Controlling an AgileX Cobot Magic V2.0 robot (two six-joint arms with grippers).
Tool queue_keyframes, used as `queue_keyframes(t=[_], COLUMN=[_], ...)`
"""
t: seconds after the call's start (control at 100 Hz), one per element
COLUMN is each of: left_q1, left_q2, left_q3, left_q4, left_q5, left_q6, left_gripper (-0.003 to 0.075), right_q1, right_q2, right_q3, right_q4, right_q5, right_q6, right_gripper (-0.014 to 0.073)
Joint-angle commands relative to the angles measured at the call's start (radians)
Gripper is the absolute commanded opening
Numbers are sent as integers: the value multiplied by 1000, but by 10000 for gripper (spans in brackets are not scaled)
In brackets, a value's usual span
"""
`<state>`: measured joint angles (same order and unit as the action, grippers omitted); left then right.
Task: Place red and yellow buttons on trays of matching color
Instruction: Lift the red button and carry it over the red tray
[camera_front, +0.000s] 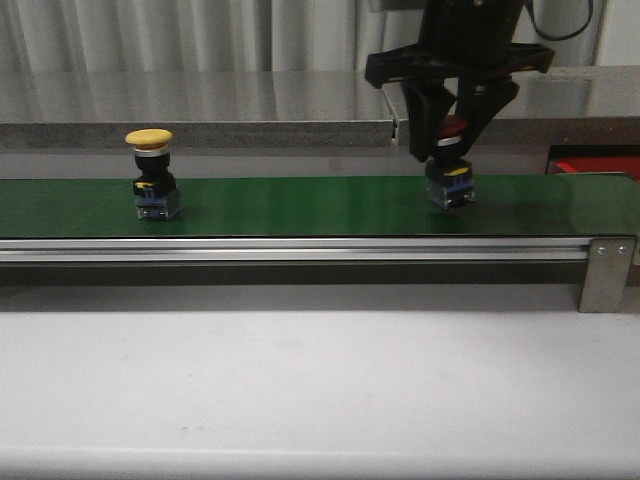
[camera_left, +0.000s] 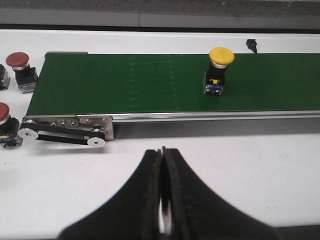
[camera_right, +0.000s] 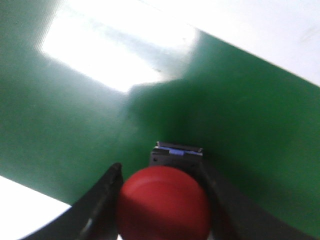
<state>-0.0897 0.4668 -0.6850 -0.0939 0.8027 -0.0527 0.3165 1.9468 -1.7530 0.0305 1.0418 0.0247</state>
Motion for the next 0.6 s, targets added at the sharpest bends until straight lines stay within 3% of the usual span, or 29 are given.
queue_keyframes(t=[0.0,0.34,0.59], left_q1=[-9,-9,-9], left_q2=[6,6,6], left_q3=[-25,-25,-25], left_q4=[-6,-6,-6], left_q5=[-69,-69,-69], left_q6=[-1,-1,-1], left_gripper=[-20,-20,-20], right_q1=[-59,-328,-470], right_q2=[-100,-144,-134], right_q3=[-32,-32,-32], right_q4=[-14,-24,12], right_q5=[-32,-46,-98], right_q6=[-12,-17,-25], right_gripper=[134,134,134])
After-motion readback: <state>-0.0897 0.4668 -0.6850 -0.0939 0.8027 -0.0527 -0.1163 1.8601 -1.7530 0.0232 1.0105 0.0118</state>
